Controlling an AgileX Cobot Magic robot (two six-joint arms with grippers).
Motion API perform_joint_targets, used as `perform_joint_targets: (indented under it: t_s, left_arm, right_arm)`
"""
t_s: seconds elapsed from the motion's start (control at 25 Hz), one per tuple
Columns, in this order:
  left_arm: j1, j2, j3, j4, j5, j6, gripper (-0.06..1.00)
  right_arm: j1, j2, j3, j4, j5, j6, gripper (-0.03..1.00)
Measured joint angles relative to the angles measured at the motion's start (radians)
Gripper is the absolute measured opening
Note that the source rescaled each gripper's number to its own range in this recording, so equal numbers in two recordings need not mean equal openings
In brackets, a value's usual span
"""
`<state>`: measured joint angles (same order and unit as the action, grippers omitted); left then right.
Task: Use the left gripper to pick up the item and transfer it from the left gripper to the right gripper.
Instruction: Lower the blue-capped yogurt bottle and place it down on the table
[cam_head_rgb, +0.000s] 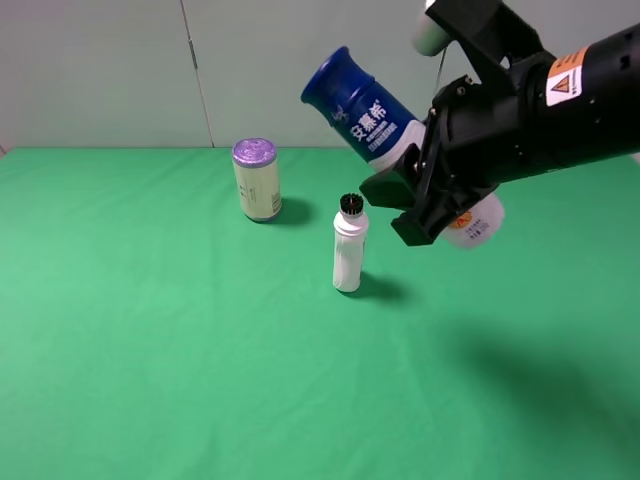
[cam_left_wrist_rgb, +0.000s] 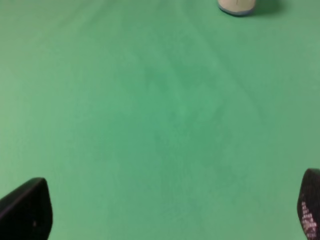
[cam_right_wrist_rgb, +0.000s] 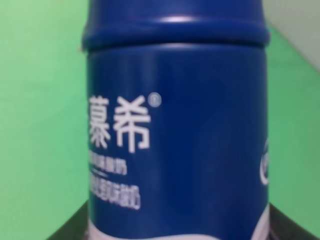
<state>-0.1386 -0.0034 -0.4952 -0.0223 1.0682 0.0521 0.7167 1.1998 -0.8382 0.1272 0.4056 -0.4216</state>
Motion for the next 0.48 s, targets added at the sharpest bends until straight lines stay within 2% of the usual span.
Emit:
perform_joint_targets:
  t_s: [0.2,0.48]
  left_arm:
    - [0.0,0.0,0.0,0.0,0.0,0.0,1.0]
    - [0.0,0.0,0.0,0.0,0.0,0.0,1.0]
  right_arm:
    - [-0.134,0.0,-0.024,-0.027,0.106,0.131,0.03]
    - [-0.378,0.004,-0.078,-0.034,0.256,0.161,0.03]
